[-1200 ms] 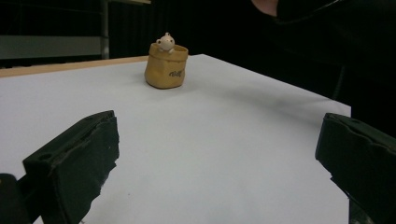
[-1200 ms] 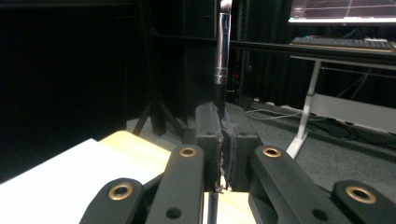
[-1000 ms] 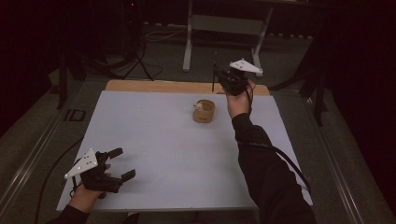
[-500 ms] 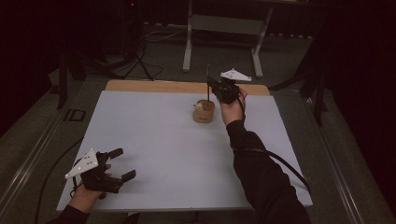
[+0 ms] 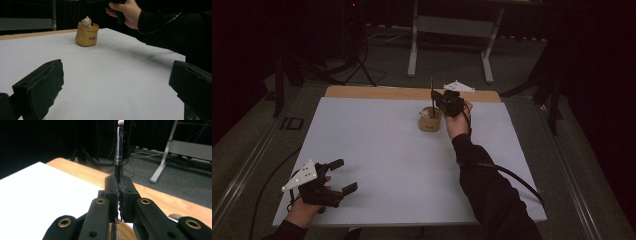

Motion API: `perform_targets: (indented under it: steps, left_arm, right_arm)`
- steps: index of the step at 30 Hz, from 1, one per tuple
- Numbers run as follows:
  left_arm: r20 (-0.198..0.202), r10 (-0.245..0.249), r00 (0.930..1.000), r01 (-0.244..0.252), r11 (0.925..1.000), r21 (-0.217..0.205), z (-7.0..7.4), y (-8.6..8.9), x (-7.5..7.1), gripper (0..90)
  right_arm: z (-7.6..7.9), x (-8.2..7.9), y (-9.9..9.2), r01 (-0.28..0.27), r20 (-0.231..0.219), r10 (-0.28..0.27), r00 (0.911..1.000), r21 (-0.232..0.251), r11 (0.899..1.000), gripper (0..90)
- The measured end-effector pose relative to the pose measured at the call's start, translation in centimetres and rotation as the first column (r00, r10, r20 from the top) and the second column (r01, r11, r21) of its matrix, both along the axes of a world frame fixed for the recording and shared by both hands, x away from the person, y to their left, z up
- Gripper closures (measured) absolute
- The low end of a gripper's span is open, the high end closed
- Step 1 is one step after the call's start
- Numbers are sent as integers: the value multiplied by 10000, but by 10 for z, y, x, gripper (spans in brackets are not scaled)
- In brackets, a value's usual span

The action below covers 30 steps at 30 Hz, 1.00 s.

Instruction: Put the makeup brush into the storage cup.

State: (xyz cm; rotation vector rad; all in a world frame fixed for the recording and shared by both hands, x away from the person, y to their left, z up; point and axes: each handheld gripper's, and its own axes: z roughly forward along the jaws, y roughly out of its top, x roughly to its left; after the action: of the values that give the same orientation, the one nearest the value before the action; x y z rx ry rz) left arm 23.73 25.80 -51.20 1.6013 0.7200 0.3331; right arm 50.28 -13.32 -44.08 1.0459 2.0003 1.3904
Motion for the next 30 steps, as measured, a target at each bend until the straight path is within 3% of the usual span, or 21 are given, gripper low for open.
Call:
perform_targets:
  steps: [5,11,18,19,20,21,24,25,27,28,29,30]
  left_arm:
    - [-20,-12,10000,12,10000,7,0,0,0,0]
    - [-44,-23,10000,23,10000,-11,0,0,0,0]
    - [-61,-27,10000,27,10000,-7,0,0,0,0]
    - [-58,-25,10000,25,10000,-8,0,0,0,0]
    - [-59,-30,10000,30,10000,-15,0,0,0,0]
    - [-47,-25,10000,25,10000,10,0,0,0,0]
    - [-63,-13,10000,13,10000,4,0,0,0,0]
    - [-56,-11,10000,12,10000,38,0,0,0,0]
    - [-55,-7,10000,7,10000,32,0,0,0,0]
    - [-57,-1,10000,1,10000,38,0,0,0,0]
    - [-58,4,10000,-4,10000,24,0,0,0,0]
    - [-65,21,10000,-21,10000,-6,0,0,0,0]
  right_arm:
    - [-4,1,0,313,-439,-306,9986,141,9994,861]
    - [-9,2,1,430,-984,-434,9942,-57,9991,861]
    - [-14,3,0,505,-1123,-531,9923,-264,9984,850]
    - [-13,1,0,629,-994,-660,9929,-342,9974,805]
    - [-11,1,0,663,-1084,-701,9916,-384,9971,701]
    - [-10,2,-1,448,-1242,-509,9910,-509,9977,533]
    - [-8,3,-4,-407,-1491,325,9883,-517,9978,390]
    - [-6,2,-5,-438,-1542,351,9874,-533,9976,361]
    - [-3,4,-7,-295,-1952,116,9807,-894,9956,331]
    - [-2,4,-11,-594,-2096,421,9769,-772,9952,368]
    - [0,2,-14,-664,-2034,516,9777,-670,9955,288]
    - [1,1,-15,-658,-1988,486,9788,-806,9946,129]
